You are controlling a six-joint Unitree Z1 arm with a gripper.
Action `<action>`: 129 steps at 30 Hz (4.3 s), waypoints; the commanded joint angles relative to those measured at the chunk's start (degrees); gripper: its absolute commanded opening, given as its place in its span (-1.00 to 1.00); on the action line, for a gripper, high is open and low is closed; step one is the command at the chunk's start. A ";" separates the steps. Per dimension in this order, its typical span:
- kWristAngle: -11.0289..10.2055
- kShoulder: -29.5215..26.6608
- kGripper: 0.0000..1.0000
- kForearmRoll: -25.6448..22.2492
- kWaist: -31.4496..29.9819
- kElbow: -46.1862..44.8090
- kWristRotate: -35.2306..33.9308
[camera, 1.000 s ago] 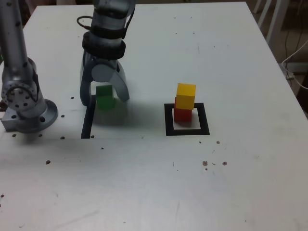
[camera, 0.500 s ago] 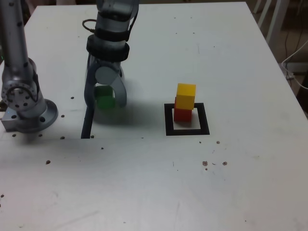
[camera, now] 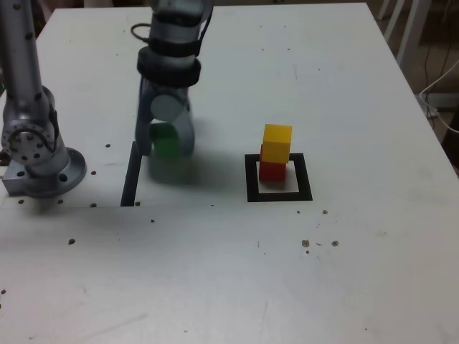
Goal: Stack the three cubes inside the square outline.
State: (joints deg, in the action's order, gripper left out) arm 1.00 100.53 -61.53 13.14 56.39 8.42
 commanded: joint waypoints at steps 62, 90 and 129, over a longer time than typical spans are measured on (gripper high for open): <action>-0.81 18.18 -0.45 -27.69 -16.51 49.88 -0.16; -0.60 18.63 0.98 -26.04 -15.46 47.32 1.33; -0.94 -15.50 0.99 -7.56 -11.03 -3.36 -6.87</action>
State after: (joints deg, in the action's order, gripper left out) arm -0.08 86.08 -69.90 2.00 54.62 1.91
